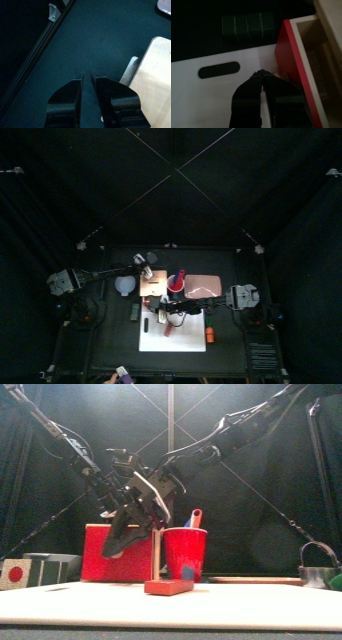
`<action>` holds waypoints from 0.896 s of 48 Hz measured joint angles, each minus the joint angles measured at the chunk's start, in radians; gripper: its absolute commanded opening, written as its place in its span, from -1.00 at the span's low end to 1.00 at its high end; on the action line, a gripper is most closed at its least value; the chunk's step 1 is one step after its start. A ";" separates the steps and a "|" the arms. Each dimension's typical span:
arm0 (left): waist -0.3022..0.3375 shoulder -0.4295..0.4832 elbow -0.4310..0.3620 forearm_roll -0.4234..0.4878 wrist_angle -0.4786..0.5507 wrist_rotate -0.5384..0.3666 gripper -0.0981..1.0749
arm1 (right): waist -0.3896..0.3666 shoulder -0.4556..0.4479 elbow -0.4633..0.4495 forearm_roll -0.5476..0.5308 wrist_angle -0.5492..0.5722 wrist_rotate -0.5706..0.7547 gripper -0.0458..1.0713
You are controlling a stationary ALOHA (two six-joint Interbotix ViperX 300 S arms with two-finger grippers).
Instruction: Close drawer
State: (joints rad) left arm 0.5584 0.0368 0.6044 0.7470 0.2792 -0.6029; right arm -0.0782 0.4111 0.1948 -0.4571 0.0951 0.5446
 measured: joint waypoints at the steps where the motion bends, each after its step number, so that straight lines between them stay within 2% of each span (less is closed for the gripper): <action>1: 0.005 0.000 0.000 0.002 0.000 0.000 0.26 | -0.003 0.003 -0.003 -0.002 0.000 0.000 -0.50; 17: 0.017 0.023 -0.006 0.008 -0.051 0.041 0.26 | -0.041 0.041 -0.078 -0.020 0.008 -0.011 -0.50; 34: 0.017 0.043 -0.040 0.009 -0.115 0.129 0.26 | -0.043 0.064 -0.123 -0.025 0.041 -0.009 -0.50; 43: 0.017 0.054 -0.048 0.003 -0.130 0.140 0.26 | -0.043 0.087 -0.155 -0.040 0.044 -0.009 -0.50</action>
State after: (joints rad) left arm 0.5752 0.0905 0.5568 0.7501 0.1488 -0.4633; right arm -0.1212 0.4985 0.0399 -0.4970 0.1396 0.5354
